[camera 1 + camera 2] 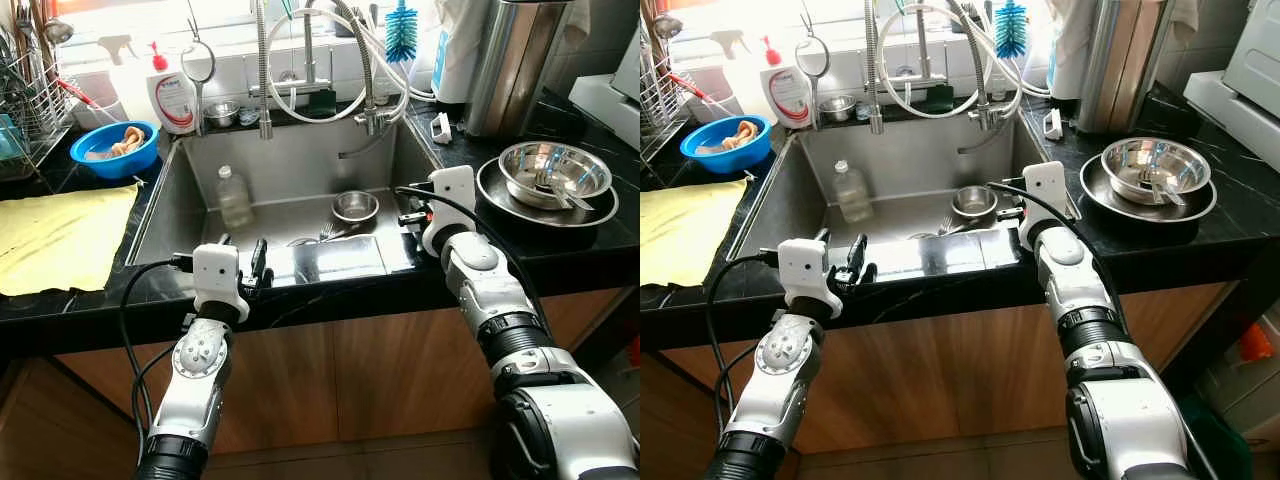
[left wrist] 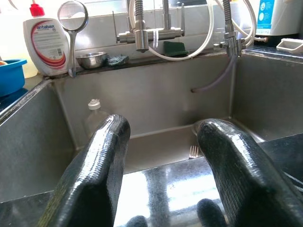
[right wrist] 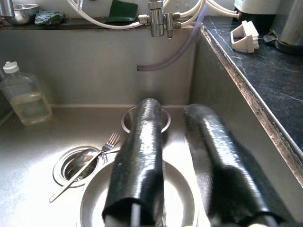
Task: Kitchen organization
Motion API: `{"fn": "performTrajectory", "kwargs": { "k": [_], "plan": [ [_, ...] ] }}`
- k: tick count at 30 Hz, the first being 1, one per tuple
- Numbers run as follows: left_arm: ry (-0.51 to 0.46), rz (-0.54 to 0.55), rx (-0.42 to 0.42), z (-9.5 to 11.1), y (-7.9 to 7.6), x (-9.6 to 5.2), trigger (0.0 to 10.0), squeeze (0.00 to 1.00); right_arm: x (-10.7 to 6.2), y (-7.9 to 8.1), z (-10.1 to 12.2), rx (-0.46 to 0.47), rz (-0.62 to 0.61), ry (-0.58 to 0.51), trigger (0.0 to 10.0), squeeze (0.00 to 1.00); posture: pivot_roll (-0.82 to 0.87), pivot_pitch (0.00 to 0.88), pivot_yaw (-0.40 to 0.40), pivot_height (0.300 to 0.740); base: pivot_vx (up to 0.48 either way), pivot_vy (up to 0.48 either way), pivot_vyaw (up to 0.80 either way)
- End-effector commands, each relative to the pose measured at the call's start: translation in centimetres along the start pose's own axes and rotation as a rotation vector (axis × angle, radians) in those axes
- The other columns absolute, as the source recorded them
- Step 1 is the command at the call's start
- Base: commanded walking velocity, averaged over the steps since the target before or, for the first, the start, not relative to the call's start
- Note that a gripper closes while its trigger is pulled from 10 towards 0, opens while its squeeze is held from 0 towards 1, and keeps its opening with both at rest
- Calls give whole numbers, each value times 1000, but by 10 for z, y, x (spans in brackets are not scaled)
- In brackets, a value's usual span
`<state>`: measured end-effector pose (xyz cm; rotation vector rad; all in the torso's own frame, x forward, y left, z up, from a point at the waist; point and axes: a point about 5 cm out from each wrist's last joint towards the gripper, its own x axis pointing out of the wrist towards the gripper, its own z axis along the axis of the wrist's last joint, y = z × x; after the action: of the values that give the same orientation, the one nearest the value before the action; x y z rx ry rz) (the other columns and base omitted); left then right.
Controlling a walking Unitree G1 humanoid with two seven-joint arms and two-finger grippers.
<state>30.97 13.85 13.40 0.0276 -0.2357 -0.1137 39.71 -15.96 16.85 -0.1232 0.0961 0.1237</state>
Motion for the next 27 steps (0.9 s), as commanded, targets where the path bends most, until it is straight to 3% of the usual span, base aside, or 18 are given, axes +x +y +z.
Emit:
{"fn": "performTrajectory", "kwargs": {
  "k": [1,2,4,5,8,12,16,18,20,21,22,23,27],
  "plan": [
    [0,1,12,0,2,-1,10000,0,3,3,15,-17,6,-44,10000,514,-162,0,100,740,0,0,0],
    [1,1,13,0,2,-1,10000,0,3,2,16,-27,-7,-56,10000,431,-162,0,100,740,0,0,0],
    [1,1,13,0,2,-1,10000,0,2,1,17,-33,-16,-68,10000,431,-162,0,100,740,0,0,0],
    [1,4,12,0,3,-2,10000,0,2,1,24,-43,-22,-111,10000,0,-159,0,101,740,0,0,0],
    [2,6,13,0,4,-2,10000,0,-6,0,48,-143,-65,-273,10000,0,-160,0,100,740,0,0,0],
    [3,7,12,0,3,-3,10000,0,-20,-1,56,-162,-122,-367,10000,0,-165,0,101,740,0,0,0],
    [5,8,10,0,3,-3,10000,0,-39,-7,53,-151,-183,-412,10000,0,-171,0,102,740,0,0,0],
    [9,6,10,-1,2,-2,10000,0,-57,-17,45,-112,-268,-405,10000,0,-177,0,104,740,0,0,0],
    [10,5,9,-2,2,-3,10000,0,-63,-20,43,-91,-277,-409,10000,0,-177,0,104,740,0,0,0],
    [11,2,9,-2,2,-2,10000,0,-70,-26,40,-105,-302,-406,10000,243,-181,0,107,740,0,0,0],
    [12,2,9,-2,2,-2,10000,0,-73,-28,39,-108,-310,-405,10000,792,-181,0,107,740,0,0,0],
    [12,1,9,-2,2,-2,10000,0,-76,-31,37,-105,-317,-400,10000,1000,-183,0,107,740,0,0,0],
    [13,-1,9,-2,2,-2,10000,0,-92,-50,29,-85,-411,-392,10000,1000,-181,0,108,740,0,0,0]
  ]
}}
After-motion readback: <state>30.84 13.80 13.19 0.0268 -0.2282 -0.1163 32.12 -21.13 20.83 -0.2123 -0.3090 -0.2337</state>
